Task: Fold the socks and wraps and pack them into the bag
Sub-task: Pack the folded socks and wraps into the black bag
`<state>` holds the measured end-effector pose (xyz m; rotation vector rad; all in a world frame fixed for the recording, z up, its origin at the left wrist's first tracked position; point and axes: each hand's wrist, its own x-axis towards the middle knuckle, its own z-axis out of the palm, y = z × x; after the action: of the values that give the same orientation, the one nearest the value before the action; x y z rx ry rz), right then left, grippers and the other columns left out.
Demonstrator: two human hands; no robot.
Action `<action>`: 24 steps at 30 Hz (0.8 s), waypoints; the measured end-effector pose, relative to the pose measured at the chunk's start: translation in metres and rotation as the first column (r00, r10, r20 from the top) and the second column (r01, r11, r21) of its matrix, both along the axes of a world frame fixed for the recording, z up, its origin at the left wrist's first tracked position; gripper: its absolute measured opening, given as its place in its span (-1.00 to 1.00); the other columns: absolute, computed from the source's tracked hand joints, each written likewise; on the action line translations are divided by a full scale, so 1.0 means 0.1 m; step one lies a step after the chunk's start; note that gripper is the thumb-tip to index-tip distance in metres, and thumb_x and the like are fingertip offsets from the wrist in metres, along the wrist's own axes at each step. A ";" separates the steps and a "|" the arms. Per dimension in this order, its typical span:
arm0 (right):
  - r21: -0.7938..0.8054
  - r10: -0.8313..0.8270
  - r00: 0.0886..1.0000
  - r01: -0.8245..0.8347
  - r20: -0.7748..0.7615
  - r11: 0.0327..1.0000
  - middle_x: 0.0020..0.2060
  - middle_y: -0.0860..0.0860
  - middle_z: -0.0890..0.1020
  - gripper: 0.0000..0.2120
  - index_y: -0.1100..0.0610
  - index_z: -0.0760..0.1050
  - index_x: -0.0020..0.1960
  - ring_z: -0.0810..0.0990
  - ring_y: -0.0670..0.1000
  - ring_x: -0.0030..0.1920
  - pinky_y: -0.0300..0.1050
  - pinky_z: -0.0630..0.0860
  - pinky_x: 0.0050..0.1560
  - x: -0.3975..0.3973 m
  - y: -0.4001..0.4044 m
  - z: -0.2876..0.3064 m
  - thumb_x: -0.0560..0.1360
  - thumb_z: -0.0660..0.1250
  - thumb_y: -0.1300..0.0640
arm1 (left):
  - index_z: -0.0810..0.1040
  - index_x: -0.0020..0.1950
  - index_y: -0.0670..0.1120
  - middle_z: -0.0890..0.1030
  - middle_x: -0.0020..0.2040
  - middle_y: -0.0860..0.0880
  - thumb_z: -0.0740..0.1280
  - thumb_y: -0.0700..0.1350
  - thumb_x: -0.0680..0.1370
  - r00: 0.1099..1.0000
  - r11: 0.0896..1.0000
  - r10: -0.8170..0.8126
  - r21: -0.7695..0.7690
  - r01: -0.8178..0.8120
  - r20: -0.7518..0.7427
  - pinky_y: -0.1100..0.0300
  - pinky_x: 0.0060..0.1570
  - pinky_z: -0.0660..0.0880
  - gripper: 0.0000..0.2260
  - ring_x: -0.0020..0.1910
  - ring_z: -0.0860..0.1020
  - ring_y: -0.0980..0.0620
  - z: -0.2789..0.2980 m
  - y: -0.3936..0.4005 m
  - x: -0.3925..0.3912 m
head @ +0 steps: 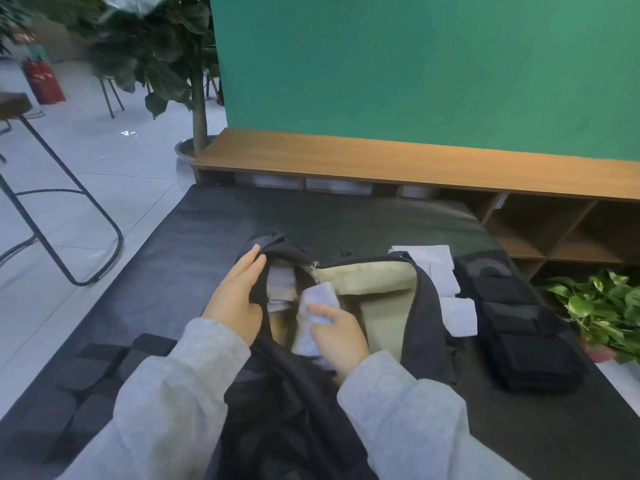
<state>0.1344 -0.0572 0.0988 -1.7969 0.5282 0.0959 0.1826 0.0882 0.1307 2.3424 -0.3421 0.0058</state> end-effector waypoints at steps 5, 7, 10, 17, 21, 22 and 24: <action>0.100 -0.130 0.989 0.137 -0.070 0.986 -0.04 0.19 0.59 -0.65 -0.04 0.52 0.18 0.48 0.02 -0.41 -0.29 0.33 -0.58 0.26 0.03 -0.09 0.49 0.16 0.23 | 0.17 0.50 -0.03 0.10 0.48 0.22 0.12 -0.49 0.47 0.999 0.999 -0.041 -0.018 0.041 0.007 0.44 0.29 0.08 -0.35 0.46 0.10 0.20 0.03 0.06 -0.01; 0.123 -0.177 0.984 0.180 -0.033 0.976 0.03 0.22 0.59 -0.63 -0.06 0.51 0.20 0.54 0.11 -0.31 -0.27 0.36 -0.56 0.37 0.00 -0.09 0.47 0.16 0.22 | 0.16 0.50 -0.01 0.10 0.49 0.22 0.13 -0.48 0.49 0.999 0.999 -0.044 -0.015 0.043 -0.003 0.44 0.28 0.10 -0.35 0.47 0.10 0.18 0.05 0.09 -0.03; 0.146 -0.244 0.969 0.237 0.034 0.961 -0.04 0.20 0.61 -0.70 -0.05 0.52 0.16 0.62 0.21 -0.12 -0.06 0.53 -0.27 0.56 -0.06 0.06 0.46 0.19 0.13 | 0.18 0.49 0.00 0.11 0.44 0.27 0.14 -0.48 0.48 0.998 0.998 -0.055 -0.023 0.055 0.002 0.55 0.23 0.09 -0.35 0.44 0.11 0.23 0.06 0.13 -0.06; 0.129 -0.175 0.956 0.148 0.235 0.981 0.11 -0.07 0.48 -0.51 -0.07 0.40 0.32 0.49 -0.09 -0.03 -0.34 0.40 -0.11 0.71 -0.25 0.19 0.47 0.16 0.30 | 0.22 0.47 0.05 0.14 0.43 0.30 0.15 -0.50 0.46 0.997 0.993 -0.075 -0.087 0.074 -0.005 0.22 0.38 0.26 -0.32 0.44 0.15 0.22 0.03 0.13 -0.12; 0.107 -0.105 0.972 0.084 0.208 0.991 0.14 -0.12 0.41 -0.45 -0.13 0.30 0.41 0.45 -0.15 -0.04 -0.47 0.35 -0.20 0.71 -0.22 0.03 0.51 0.21 0.30 | 0.24 0.46 0.05 0.14 0.38 0.38 0.14 -0.51 0.44 0.997 0.988 -0.081 -0.128 0.082 0.010 0.42 0.33 0.20 -0.31 0.40 0.15 0.31 0.02 0.15 -0.08; 0.116 -0.096 0.978 0.075 0.185 0.990 0.13 -0.10 0.42 -0.46 -0.13 0.30 0.41 0.45 -0.11 -0.02 -0.41 0.36 -0.14 0.72 -0.23 -0.01 0.51 0.21 0.29 | 0.24 0.46 0.05 0.15 0.38 0.38 0.14 -0.51 0.44 0.997 0.987 -0.078 -0.139 0.078 0.007 0.48 0.30 0.19 -0.31 0.40 0.16 0.32 0.03 0.15 -0.07; 0.128 -0.069 0.989 0.052 0.130 0.990 -0.02 -0.09 0.49 -0.59 -0.10 0.37 0.31 0.48 -0.11 -0.12 -0.39 0.39 -0.19 0.73 -0.24 -0.04 0.54 0.19 0.26 | 0.25 0.45 0.05 0.17 0.39 0.37 0.14 -0.52 0.44 0.997 0.983 -0.077 -0.164 0.077 0.005 0.48 0.27 0.20 -0.31 0.40 0.17 0.32 0.03 0.16 -0.06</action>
<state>0.2070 -0.0812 0.0948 -1.6512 0.4696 -0.0332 0.1762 0.1040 0.1339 2.1646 -0.4154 -0.0042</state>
